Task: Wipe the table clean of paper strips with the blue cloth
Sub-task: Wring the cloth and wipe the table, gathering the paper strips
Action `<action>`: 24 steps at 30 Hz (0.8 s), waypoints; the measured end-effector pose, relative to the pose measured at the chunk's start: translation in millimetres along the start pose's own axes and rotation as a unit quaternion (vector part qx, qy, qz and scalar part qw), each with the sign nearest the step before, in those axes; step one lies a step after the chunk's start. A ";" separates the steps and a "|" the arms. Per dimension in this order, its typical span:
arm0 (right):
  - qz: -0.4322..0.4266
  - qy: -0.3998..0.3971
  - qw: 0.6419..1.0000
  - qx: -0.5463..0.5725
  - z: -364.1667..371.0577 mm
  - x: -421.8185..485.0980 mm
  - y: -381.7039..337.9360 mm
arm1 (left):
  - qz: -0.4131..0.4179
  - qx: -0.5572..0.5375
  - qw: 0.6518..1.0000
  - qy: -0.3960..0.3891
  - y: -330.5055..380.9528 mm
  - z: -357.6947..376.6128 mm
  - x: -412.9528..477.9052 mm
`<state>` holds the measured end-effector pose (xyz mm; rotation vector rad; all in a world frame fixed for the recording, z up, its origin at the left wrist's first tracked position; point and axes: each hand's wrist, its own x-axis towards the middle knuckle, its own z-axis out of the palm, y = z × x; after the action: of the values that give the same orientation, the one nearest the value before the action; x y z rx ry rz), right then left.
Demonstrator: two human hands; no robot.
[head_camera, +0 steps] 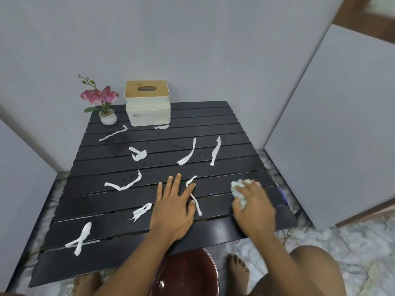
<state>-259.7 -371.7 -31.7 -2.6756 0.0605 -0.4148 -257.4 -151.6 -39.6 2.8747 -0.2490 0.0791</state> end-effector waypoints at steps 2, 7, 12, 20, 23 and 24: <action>-0.048 -0.013 0.999 0.019 12.0 -24.6 -31.5 | -0.001 0.000 1.000 -0.002 0.2 0.6 0.1; -0.153 -0.029 0.986 0.061 9.8 -34.2 -47.1 | 0.006 -0.001 1.000 -0.008 -1.6 -0.2 -0.5; 0.049 -0.023 0.998 0.019 -25.0 11.6 34.2 | 0.005 -0.009 1.000 -0.004 -0.9 -0.8 -0.5; -0.045 -0.012 0.999 0.019 7.6 -20.2 -24.9 | 0.002 -0.004 1.000 -0.004 0.2 3.4 1.0; -0.135 -0.063 0.986 0.075 16.6 -31.9 -56.0 | 0.005 -0.003 1.000 -0.012 -2.0 3.8 1.7; -0.145 -0.065 0.984 0.086 15.7 -29.7 -54.4 | 0.009 -0.001 1.000 -0.017 -2.9 3.2 1.6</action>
<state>-284.6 -312.8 -30.6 -2.5378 -0.3907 -0.3151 -255.2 -149.9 -43.3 2.8746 -0.2799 0.0343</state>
